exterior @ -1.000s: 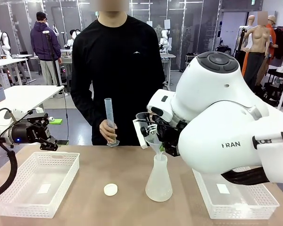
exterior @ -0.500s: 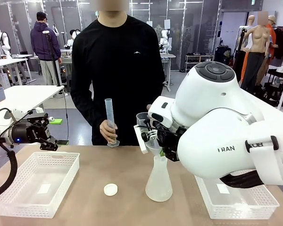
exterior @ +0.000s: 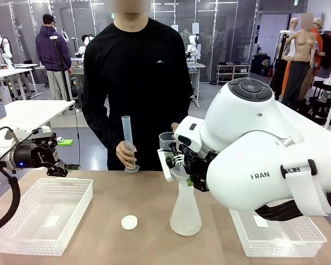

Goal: Prepare the solutions needed for the experiment.
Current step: Pick up the Plastic Funnel and insert it into the Big flask, then once the solution is in the Big flask , pick up the Plastic Funnel and place it back into the right Organizing basket.

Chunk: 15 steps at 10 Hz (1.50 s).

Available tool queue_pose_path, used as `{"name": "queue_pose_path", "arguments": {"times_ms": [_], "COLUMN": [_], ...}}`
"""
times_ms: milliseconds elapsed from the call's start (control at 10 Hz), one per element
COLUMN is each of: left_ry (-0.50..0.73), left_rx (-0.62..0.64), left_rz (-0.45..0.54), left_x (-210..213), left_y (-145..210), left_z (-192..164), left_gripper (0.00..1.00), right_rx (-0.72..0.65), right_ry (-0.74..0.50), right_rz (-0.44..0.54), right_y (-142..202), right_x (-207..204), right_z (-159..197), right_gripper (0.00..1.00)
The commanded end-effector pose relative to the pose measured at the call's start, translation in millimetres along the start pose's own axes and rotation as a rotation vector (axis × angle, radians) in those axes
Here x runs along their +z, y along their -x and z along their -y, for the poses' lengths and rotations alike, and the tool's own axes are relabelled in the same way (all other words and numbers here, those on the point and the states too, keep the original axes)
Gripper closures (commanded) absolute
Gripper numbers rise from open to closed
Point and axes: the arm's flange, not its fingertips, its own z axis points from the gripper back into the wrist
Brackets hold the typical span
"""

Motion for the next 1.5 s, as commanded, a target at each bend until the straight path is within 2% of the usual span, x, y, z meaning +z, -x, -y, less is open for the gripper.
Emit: {"name": "queue_pose_path", "arguments": {"times_ms": [0,100,200,300,400,500,600,700,800,1400], "left_ry": [0.001,0.001,0.001,0.001,0.001,0.001,0.001,0.001,0.001,0.001], "left_rx": [-0.001,-0.001,-0.001,-0.001,-0.001,-0.001,-0.001,-0.001,-0.001,-0.001], "left_rz": [-0.001,-0.001,-0.001,-0.001,-0.001,-0.001,-0.001,-0.001,-0.001,-0.001], "left_x": [-0.4,-0.4,-0.4,-0.4,-0.4,-0.4,-0.4,-0.4,-0.4,-0.4], "left_y": [0.9,0.9,0.9,0.9,0.9,0.9,0.9,0.9,0.9,0.9], "left_z": [1.2,1.2,1.2,1.2,1.2,1.2,1.2,1.2,1.2,1.2], "left_gripper": [0.00,0.00,0.00,0.00,0.00,0.00,0.00,0.00,0.00,0.00], "right_rx": [-0.021,-0.022,-0.020,-0.025,-0.036,-0.032,-0.033,-0.005,-0.009,-0.009], "right_ry": [0.004,0.008,0.015,0.016,0.007,0.000,-0.064,-0.240,-0.014,-0.014], "right_rz": [-0.007,-0.007,-0.007,-0.015,-0.019,-0.024,-0.023,-0.014,-0.016,-0.016], "right_y": [-0.5,-2.6,-4.7,-5.5,-5.3,-4.8,-3.7,8.9,-2.0,-2.0], "right_x": [-1.0,2.6,7.8,10.8,12.7,14.9,12.6,-1.2,10.5,10.5], "right_z": [-5.4,-7.4,-10.0,-11.5,-11.8,-10.5,-8.4,-1.5,-8.5,-8.5], "right_gripper": [0.58,0.73,0.39,0.54,0.19,0.34,0.00,0.00,0.00,0.00]}}
